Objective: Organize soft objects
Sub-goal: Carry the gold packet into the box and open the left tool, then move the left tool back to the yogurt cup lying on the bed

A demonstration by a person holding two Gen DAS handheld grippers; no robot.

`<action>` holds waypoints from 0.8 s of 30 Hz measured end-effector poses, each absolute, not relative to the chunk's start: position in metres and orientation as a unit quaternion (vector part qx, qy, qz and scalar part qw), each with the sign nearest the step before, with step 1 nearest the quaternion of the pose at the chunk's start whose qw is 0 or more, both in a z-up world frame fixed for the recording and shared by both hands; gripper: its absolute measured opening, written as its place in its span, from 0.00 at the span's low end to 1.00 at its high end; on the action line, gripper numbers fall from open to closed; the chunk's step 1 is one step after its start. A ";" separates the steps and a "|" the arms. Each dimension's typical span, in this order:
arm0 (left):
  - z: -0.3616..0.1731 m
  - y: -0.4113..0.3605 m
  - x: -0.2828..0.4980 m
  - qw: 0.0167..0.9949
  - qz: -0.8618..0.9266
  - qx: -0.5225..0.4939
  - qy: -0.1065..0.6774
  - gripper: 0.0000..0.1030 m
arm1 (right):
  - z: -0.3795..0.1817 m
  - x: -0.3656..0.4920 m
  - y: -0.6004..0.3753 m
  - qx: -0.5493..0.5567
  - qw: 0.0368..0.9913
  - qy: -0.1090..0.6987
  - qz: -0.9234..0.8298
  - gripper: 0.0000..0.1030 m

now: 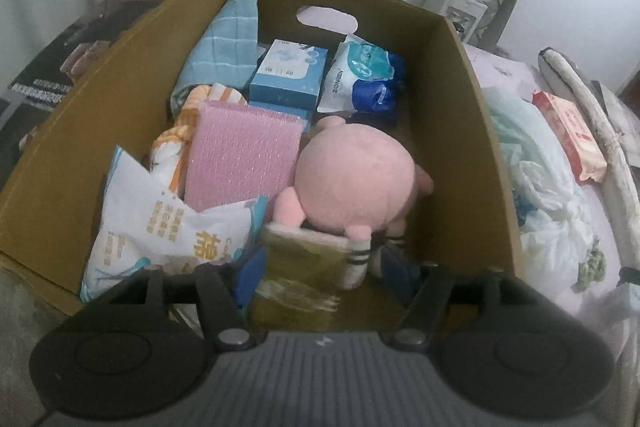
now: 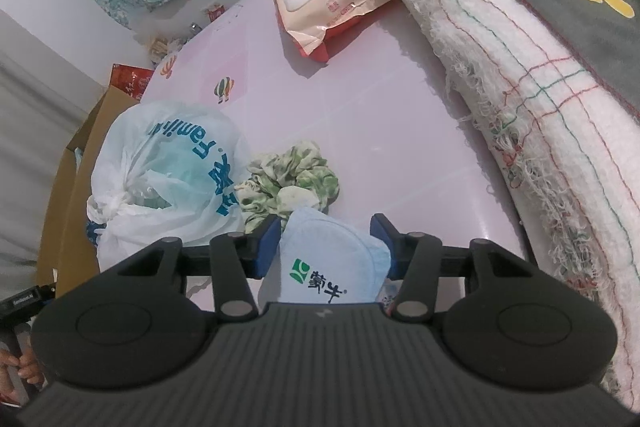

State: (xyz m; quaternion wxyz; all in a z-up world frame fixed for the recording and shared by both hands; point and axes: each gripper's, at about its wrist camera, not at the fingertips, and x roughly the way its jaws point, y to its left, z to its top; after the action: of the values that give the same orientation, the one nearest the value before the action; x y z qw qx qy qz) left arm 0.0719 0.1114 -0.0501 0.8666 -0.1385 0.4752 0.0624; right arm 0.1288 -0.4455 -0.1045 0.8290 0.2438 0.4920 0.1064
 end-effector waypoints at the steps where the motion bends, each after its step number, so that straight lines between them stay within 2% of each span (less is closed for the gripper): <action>1: -0.051 0.112 0.072 0.867 0.065 -0.139 0.475 0.63 | -0.104 0.128 -0.446 0.246 0.829 0.491 0.107 0.46; 3: -0.049 0.113 0.070 0.869 0.068 -0.141 0.470 0.64 | -0.103 0.127 -0.447 0.249 0.829 0.489 0.109 0.42; 5: -0.046 0.116 0.068 0.871 0.069 -0.146 0.463 0.64 | -0.100 0.127 -0.450 0.263 0.825 0.485 0.120 0.27; 6: -0.045 0.116 0.067 0.873 0.070 -0.148 0.460 0.64 | -0.099 0.128 -0.451 0.274 0.821 0.486 0.125 0.09; 7: -0.043 0.117 0.065 0.875 0.071 -0.152 0.455 0.64 | -0.097 0.129 -0.451 0.273 0.822 0.485 0.122 0.04; 9: -0.040 0.117 0.062 0.877 0.069 -0.157 0.448 0.65 | -0.094 0.130 -0.451 0.260 0.829 0.483 0.112 0.04; 14: -0.037 0.112 0.058 0.882 0.061 -0.159 0.439 0.65 | -0.097 0.128 -0.459 0.280 0.820 0.487 0.111 0.09; 17: -0.035 0.107 0.057 0.886 0.060 -0.153 0.434 0.65 | -0.090 0.121 -0.465 0.286 0.825 0.471 0.121 0.21; 18: -0.033 0.105 0.056 0.889 0.059 -0.151 0.429 0.65 | -0.086 0.119 -0.466 0.283 0.830 0.466 0.121 0.28; 20: -0.026 0.099 0.053 0.895 0.053 -0.147 0.417 0.65 | -0.078 0.115 -0.467 0.268 0.839 0.456 0.126 0.35; 21: -0.022 0.095 0.051 0.900 0.046 -0.144 0.410 0.65 | -0.075 0.113 -0.467 0.263 0.842 0.455 0.127 0.42; 24: -0.006 0.080 0.045 0.912 0.024 -0.137 0.386 0.65 | -0.070 0.108 -0.460 0.243 0.843 0.458 0.145 0.46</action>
State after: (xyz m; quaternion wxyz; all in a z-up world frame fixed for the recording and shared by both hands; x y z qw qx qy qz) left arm 0.0454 0.0796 -0.0061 0.9119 -0.1369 0.3862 0.0238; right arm 0.1082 -0.4598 -0.0703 0.8429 0.2429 0.4578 0.1447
